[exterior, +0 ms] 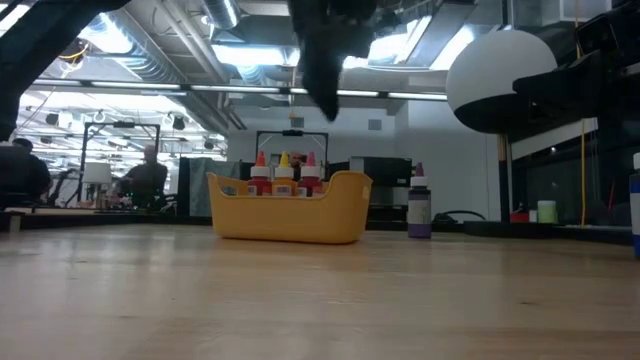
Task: Pick & Place food coloring
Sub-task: Put the large purple food coloring bottle into the yellow bin
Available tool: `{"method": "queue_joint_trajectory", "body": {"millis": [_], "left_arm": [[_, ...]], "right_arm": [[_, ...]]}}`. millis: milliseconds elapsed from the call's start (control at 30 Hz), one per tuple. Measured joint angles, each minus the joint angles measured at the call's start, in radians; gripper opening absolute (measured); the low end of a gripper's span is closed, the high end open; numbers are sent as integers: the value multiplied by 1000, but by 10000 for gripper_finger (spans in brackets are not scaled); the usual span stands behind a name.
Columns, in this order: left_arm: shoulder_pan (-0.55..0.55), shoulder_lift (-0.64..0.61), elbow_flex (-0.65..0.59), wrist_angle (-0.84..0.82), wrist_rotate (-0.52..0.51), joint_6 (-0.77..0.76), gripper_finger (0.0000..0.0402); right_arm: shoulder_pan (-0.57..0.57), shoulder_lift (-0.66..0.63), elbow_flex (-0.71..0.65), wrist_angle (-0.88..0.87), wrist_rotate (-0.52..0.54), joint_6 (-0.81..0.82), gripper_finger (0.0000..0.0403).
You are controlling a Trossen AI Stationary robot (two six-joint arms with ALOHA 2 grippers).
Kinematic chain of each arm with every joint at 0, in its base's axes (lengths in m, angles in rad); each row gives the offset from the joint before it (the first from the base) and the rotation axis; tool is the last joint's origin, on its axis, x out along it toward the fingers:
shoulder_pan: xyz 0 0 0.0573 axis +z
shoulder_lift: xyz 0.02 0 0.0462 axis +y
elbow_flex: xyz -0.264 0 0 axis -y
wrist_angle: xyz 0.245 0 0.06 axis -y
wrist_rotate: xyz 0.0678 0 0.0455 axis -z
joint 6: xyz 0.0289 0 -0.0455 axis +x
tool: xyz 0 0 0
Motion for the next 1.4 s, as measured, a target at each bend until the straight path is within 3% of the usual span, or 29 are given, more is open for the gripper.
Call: {"method": "queue_joint_trajectory", "body": {"millis": [133, 333, 733, 1233, 1400], "left_arm": [[0, 0, 92, 21, -19, 25, 166], [0, 12, 96, 188, -23, 52, 175], [0, 86, 102, 363, 41, 27, 241], [36, 239, 109, 531, 31, 81, 244], [35, 292, 109, 564, 75, 98, 244]], "right_arm": [[0, 0, 0, 0, 0, 0, 8], [0, 0, 0, 0, 0, 0, 8], [0, 0, 0, 0, 0, 0, 8], [0, 1, 0, 0, 0, 0, 8], [0, 1, 0, 0, 0, 0, 8]]}}
